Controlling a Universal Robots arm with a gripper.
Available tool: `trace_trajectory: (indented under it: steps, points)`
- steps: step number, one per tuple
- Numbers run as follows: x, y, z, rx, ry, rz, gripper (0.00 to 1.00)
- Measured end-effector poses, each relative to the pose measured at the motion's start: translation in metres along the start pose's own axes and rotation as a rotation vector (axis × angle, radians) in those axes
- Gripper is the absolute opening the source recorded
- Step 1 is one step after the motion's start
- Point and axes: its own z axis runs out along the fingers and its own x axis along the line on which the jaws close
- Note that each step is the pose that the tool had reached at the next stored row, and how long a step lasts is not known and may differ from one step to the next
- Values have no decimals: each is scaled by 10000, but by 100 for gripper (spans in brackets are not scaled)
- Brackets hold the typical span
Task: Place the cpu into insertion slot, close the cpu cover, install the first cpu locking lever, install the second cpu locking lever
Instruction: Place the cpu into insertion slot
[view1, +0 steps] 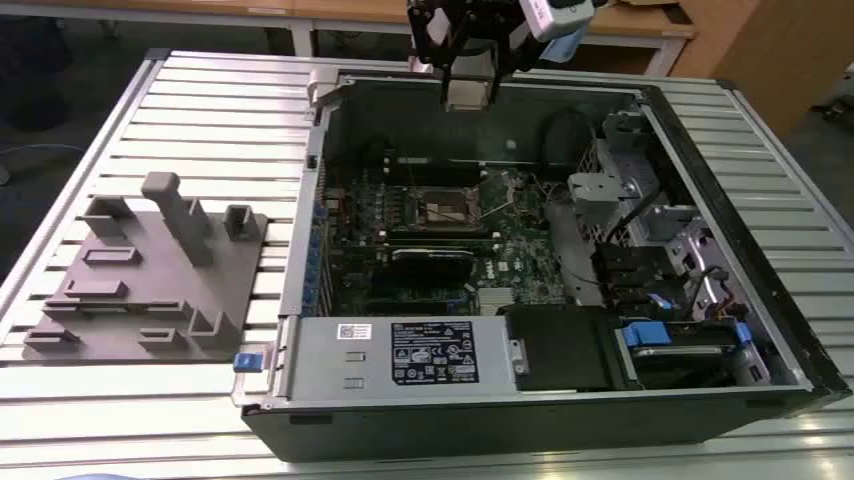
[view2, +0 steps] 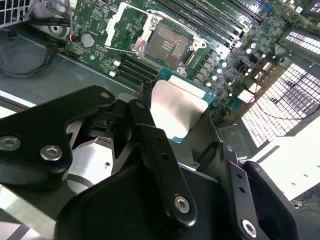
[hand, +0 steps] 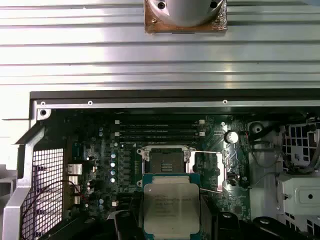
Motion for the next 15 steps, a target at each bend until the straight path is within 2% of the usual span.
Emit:
trace_trajectory:
  steps: [15]
  points:
    - [-1, -3, 31, 3, 1, 0, 54]
